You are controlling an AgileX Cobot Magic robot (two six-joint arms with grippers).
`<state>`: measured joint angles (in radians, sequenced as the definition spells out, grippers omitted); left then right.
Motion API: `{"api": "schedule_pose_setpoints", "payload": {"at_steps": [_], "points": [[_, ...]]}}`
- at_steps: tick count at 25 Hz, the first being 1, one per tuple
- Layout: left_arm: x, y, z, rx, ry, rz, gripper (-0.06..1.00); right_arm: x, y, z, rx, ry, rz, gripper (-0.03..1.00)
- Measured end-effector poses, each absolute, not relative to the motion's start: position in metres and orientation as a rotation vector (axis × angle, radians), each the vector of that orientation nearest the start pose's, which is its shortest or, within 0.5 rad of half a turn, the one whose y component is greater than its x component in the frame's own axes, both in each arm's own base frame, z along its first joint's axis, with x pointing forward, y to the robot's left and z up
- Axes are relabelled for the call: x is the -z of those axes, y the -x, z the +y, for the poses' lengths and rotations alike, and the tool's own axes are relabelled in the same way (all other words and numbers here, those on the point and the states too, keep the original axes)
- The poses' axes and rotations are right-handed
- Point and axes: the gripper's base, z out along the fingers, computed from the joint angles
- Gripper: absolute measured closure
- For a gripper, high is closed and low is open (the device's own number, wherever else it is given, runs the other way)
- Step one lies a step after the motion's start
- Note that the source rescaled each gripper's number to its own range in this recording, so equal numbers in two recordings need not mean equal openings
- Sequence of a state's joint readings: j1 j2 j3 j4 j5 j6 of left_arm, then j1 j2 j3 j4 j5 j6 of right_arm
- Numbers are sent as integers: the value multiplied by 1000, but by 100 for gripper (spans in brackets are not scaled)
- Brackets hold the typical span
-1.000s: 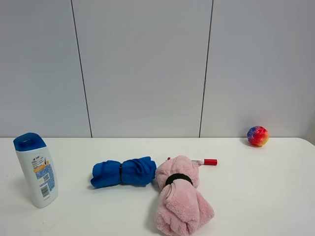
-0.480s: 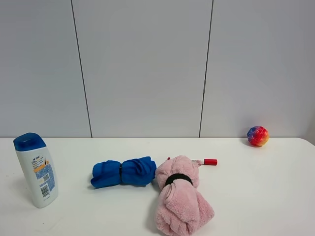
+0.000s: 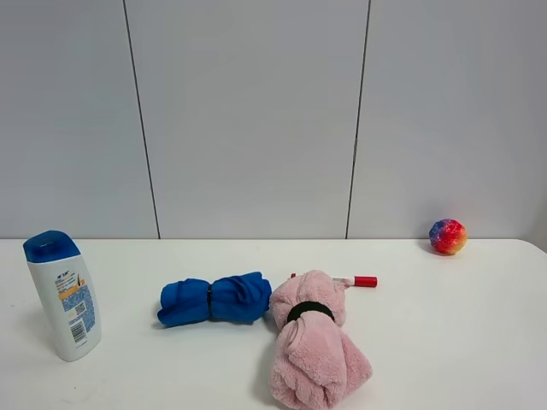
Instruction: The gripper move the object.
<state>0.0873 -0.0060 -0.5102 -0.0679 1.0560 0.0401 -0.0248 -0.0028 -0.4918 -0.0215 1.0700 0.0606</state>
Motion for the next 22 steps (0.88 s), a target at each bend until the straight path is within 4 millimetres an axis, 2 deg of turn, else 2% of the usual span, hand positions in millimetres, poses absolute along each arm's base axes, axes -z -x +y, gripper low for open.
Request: {"api": "schedule_pose_setpoints", "payload": {"at_steps": [22], "points": [[-281, 6, -6, 0, 44, 2021, -6, -274, 5, -2, 4, -89, 2057, 24]]}}
